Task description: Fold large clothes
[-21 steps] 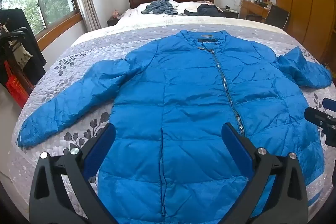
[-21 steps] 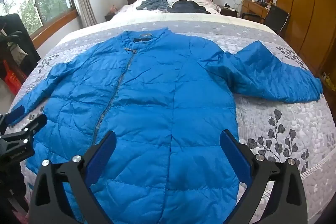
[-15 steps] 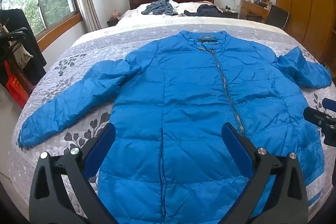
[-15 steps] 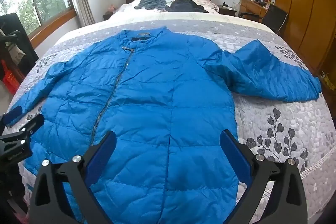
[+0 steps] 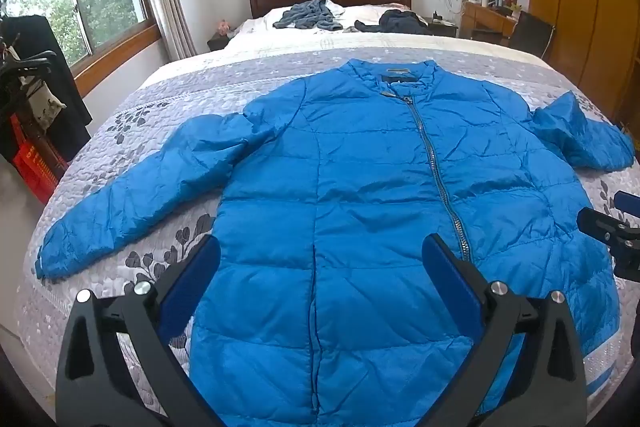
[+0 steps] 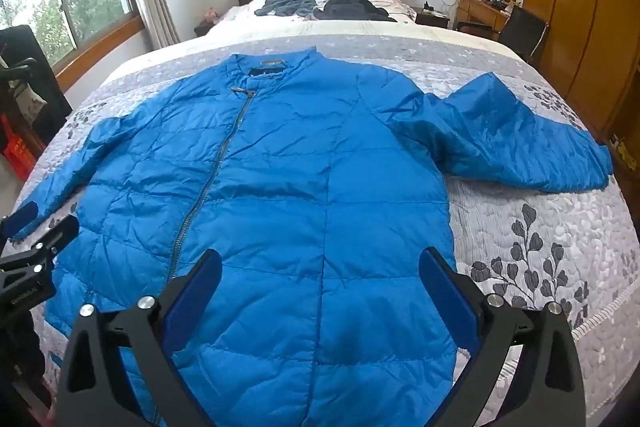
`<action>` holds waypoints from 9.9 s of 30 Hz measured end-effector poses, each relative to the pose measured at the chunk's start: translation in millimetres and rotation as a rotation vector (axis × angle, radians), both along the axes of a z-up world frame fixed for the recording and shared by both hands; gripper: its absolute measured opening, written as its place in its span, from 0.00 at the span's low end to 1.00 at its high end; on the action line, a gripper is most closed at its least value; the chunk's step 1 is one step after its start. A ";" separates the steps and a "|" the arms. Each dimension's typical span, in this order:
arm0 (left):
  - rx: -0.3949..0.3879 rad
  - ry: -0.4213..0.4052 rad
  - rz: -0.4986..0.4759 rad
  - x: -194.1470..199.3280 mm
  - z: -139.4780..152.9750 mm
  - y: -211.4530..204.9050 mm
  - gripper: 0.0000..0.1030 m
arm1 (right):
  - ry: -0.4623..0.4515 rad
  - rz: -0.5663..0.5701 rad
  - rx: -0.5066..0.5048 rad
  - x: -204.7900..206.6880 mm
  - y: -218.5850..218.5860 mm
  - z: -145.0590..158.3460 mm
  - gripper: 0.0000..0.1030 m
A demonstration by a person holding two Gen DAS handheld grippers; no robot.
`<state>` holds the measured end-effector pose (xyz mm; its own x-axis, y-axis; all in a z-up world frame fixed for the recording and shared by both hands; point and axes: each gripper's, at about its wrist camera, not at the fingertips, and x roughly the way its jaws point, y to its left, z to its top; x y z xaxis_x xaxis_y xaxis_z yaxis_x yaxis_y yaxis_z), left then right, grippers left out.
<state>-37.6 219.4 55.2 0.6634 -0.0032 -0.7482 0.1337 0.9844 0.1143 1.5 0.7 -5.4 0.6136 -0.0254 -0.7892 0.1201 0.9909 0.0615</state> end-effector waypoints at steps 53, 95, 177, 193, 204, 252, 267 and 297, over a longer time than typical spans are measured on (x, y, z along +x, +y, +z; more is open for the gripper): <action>0.003 0.000 0.001 0.7 -1.1 -2.4 0.97 | -0.008 0.000 -0.011 0.9 0.2 5.0 0.96; -0.107 0.084 -0.076 119.3 -19.1 -109.4 0.97 | 0.101 -0.602 0.289 24.6 -373.4 -29.5 0.96; -0.265 0.168 0.004 153.1 -35.9 3.0 0.97 | -0.011 0.191 0.102 170.3 -25.7 23.8 0.09; -0.285 0.389 -0.222 235.0 -84.9 -210.1 0.96 | -0.086 -0.241 0.113 122.6 -216.9 22.2 0.31; -0.381 0.377 -0.247 235.3 -80.1 -239.2 0.21 | -0.102 -0.270 0.172 115.1 -240.1 23.5 0.32; -0.352 0.142 -0.056 186.6 -9.6 4.6 0.43 | 0.070 0.125 0.192 162.8 -75.0 3.1 0.51; -0.340 0.196 -0.052 202.8 -70.3 4.8 0.43 | 0.186 0.136 0.189 186.4 -58.9 -66.9 0.50; -0.613 0.138 0.581 49.9 -64.6 329.0 0.65 | 0.150 0.335 0.165 153.1 15.1 -39.5 0.66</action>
<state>12.3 548.4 -9.4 0.5884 -0.1213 -0.7994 -0.4378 0.7834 -0.4412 154.6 15.7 -44.9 0.4437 0.2912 -0.8476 -0.1883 0.9549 0.2295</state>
